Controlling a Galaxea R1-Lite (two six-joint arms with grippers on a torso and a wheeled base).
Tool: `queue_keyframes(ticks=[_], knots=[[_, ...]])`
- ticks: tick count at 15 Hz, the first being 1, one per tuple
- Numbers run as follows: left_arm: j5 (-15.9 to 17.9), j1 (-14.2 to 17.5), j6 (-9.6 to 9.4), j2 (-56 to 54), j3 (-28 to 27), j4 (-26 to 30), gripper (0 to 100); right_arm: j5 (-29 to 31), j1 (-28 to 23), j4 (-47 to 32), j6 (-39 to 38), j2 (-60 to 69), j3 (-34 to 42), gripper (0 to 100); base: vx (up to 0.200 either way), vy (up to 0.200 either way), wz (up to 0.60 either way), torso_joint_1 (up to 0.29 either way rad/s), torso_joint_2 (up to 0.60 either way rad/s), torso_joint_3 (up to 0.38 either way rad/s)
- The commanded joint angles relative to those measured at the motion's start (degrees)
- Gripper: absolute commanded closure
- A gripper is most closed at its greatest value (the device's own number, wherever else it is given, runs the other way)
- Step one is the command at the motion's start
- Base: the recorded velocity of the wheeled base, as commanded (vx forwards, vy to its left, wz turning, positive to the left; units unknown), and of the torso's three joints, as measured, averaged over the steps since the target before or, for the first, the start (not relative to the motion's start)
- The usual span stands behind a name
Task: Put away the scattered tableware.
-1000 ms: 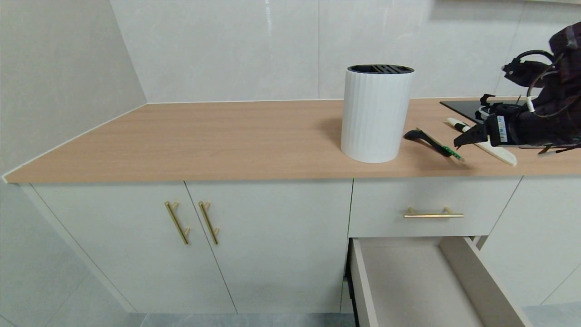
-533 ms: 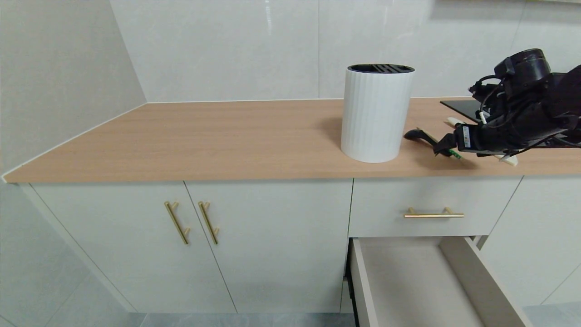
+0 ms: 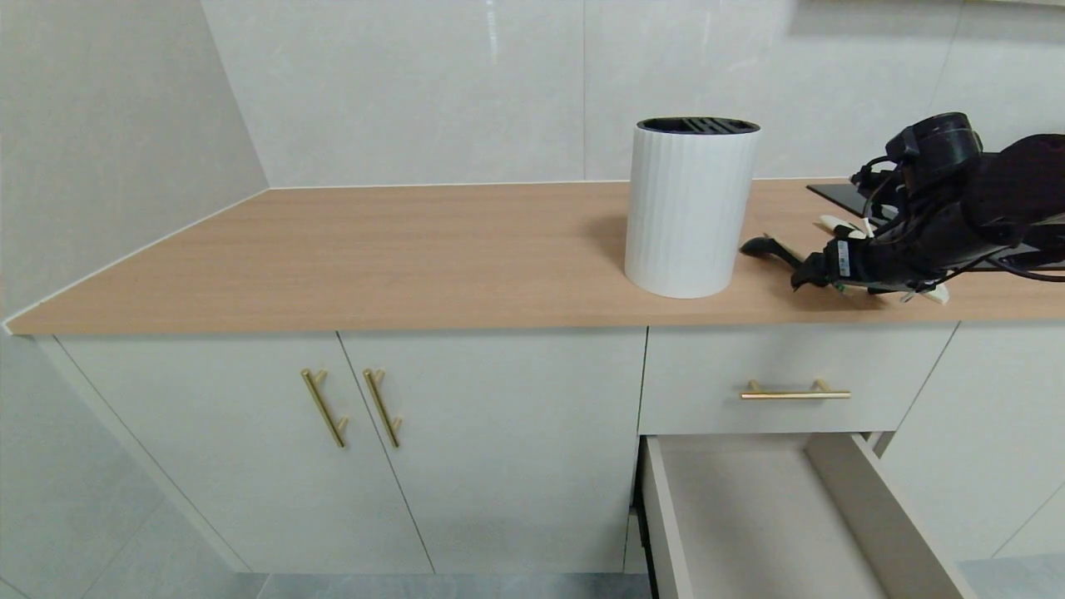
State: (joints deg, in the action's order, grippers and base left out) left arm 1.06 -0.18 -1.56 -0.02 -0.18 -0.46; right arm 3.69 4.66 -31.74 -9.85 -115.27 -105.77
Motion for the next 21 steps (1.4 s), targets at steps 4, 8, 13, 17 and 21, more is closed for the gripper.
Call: queue_keyframes(ticks=[4,8,13,17,21], knots=[[-0.01,0.01,-0.02,0.02,0.01,0.02,0,-0.09,0.00,-0.25,-0.08,-0.13,0.03,100,0.000,0.000,0.00,0.000,0.00,0.000],[-0.01,0.01,-0.02,0.02,0.01,0.02,0,-0.09,-0.26,-0.34,-0.08,0.05,0.12,100,0.000,0.000,0.00,0.000,0.00,0.000],[-0.01,0.01,-0.02,0.02,0.01,-0.06,0,-0.09,-0.26,-0.34,-2.63,4.53,0.82,100,0.000,0.000,0.00,0.000,0.00,0.000],[-0.01,0.01,-0.02,0.02,0.01,-0.06,0,-1.50,0.27,-0.25,-3.42,21.14,12.07,100,0.000,0.000,0.00,0.000,0.00,0.000],[-0.01,0.01,-0.02,0.02,0.01,0.02,0,-3.34,4.75,-2.01,-3.25,36.96,25.17,100,0.000,0.000,0.00,0.000,0.00,0.000]])
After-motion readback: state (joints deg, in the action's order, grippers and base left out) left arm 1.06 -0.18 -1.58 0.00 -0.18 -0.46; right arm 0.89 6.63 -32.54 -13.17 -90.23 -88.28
